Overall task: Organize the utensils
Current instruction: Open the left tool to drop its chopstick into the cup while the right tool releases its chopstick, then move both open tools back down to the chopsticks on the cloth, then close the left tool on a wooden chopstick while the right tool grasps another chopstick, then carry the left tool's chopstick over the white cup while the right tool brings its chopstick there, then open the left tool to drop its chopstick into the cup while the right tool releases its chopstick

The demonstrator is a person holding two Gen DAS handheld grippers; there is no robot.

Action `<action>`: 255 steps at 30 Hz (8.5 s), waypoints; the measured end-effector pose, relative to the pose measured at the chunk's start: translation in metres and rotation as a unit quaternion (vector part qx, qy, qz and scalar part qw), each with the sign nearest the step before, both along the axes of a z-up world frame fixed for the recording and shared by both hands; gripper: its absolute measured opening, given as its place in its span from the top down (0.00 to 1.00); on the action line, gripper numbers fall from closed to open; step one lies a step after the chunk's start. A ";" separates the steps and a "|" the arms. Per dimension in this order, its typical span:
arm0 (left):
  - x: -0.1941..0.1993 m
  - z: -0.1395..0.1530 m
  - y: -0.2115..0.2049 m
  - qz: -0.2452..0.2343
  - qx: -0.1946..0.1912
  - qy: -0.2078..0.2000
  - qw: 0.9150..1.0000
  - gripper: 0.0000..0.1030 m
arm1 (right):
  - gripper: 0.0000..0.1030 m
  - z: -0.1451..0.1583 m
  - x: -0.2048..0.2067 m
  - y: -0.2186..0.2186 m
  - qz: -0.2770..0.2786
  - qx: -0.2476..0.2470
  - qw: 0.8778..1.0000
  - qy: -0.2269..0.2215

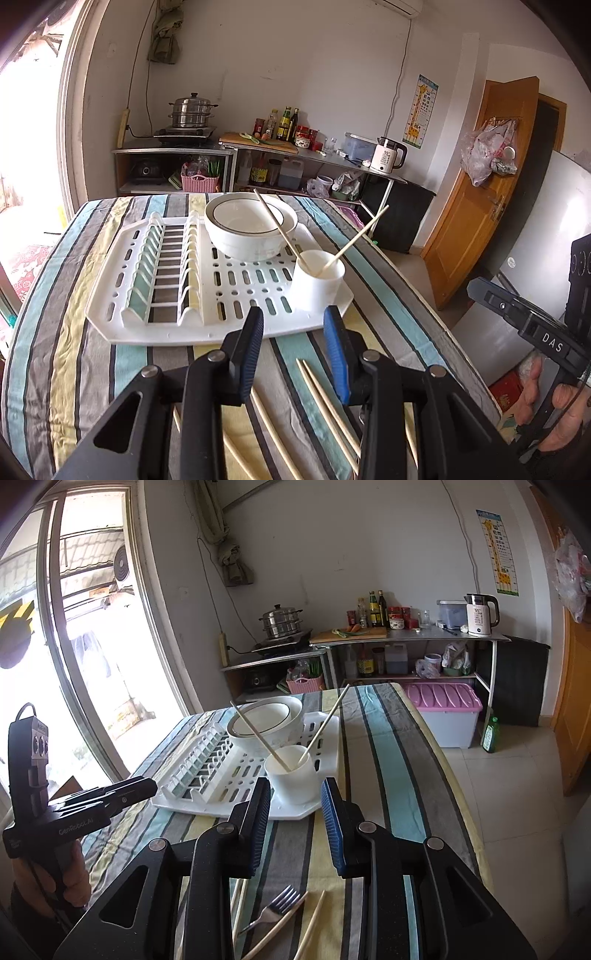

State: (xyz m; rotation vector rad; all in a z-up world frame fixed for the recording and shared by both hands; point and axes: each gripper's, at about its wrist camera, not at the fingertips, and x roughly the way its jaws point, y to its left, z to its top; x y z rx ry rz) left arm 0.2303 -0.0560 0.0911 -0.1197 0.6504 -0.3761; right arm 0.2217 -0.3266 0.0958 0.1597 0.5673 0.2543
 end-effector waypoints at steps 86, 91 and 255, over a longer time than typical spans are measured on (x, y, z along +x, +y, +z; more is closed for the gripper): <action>0.031 -0.109 -0.077 0.011 0.149 0.146 0.978 0.66 | 0.72 -0.127 0.007 0.019 -0.039 -0.094 0.978 0.181; 0.033 -0.108 -0.083 -0.004 0.169 0.139 0.976 0.74 | 0.75 -0.127 0.014 0.019 -0.044 -0.108 0.975 0.187; 0.084 0.013 -0.010 0.006 0.016 0.002 1.000 0.75 | 0.78 0.011 0.095 0.006 -0.007 -0.024 1.000 -0.020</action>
